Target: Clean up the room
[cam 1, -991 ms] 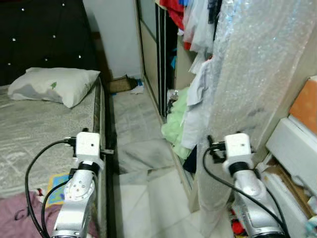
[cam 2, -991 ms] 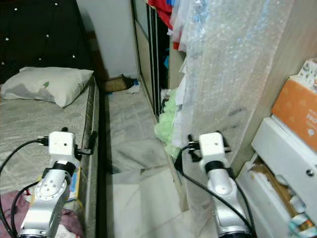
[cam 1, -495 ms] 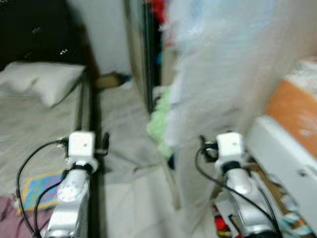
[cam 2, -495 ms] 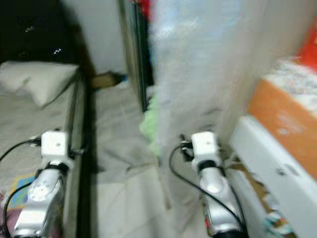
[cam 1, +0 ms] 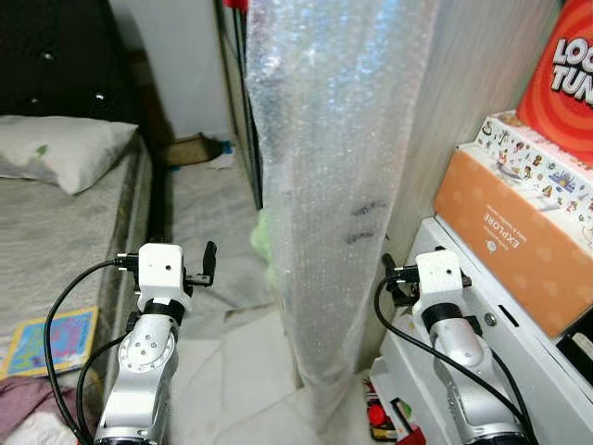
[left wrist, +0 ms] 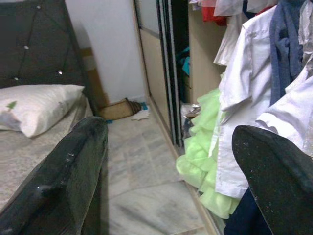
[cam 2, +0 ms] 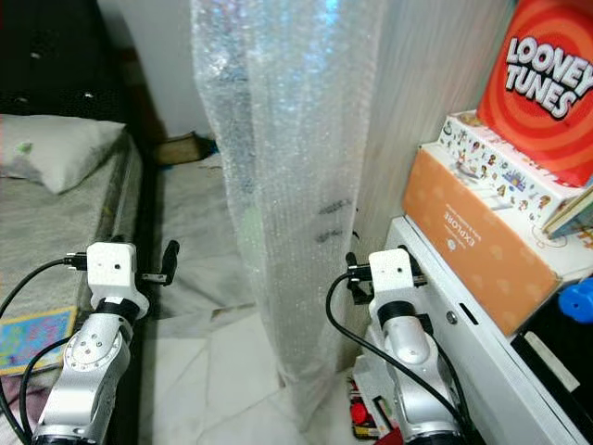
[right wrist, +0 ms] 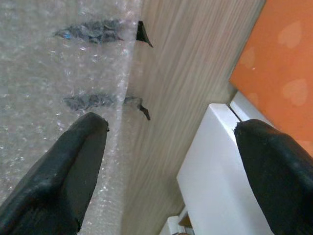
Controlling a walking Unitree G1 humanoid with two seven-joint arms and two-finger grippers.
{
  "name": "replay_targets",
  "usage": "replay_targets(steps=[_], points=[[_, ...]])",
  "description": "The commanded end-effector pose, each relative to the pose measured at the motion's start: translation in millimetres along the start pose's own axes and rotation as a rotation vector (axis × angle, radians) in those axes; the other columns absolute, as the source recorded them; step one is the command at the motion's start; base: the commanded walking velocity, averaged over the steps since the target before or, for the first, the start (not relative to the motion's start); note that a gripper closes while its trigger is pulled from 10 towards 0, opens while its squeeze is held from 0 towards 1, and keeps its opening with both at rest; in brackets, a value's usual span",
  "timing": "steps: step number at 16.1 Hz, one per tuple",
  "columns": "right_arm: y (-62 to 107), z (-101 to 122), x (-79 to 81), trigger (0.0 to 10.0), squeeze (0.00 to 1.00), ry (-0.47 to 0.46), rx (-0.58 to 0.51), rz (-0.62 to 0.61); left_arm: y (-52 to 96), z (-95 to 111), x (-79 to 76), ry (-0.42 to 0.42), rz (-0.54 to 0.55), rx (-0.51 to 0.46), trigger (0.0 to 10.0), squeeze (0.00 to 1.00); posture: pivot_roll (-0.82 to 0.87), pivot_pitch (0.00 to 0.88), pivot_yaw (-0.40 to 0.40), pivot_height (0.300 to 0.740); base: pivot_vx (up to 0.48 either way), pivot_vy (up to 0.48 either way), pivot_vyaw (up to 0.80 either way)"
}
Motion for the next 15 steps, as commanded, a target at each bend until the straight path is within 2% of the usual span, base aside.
replay_targets(steps=[1, 6, 11, 15], points=[[-1.1, 1.7, 1.9, 10.0, 0.00, -0.010, -0.004, 0.008, 0.3, 1.4, 5.9, -0.006, 0.021, -0.003, 10.0, 0.00, -0.11, 0.036, 0.012, 0.740, 0.000, 0.000, 0.00], [-1.0, 1.5, 2.3, 10.0, 0.00, -0.011, -0.004, 0.011, 0.0, -0.5, 5.2, 0.012, 0.015, 0.006, 10.0, 0.00, -0.11, 0.034, 0.013, 0.740, 0.000, 0.000, 0.00], [-0.9, 0.6, 3.3, 10.0, 0.00, -0.012, -0.002, 0.018, -0.2, -2.2, 2.5, 0.019, 0.001, 0.015, 10.0, 0.00, -0.11, 0.024, 0.012, 0.740, 0.000, 0.444, 0.00], [-0.7, 0.0, 4.5, 10.0, 0.00, -0.016, -0.003, 0.019, 0.4, 0.8, 0.9, 0.009, -0.012, -0.004, 10.0, 0.00, -0.10, 0.021, 0.015, 0.740, 0.000, 0.000, 0.00]])
Point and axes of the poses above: a point about 5 cm out from each wrist's last joint towards the gripper, its own y axis pointing back from the gripper into the wrist, its own z axis along the axis of the wrist's last joint, x = y × z, the point moved 6 cm from there along -y, pointing out of the wrist towards the gripper
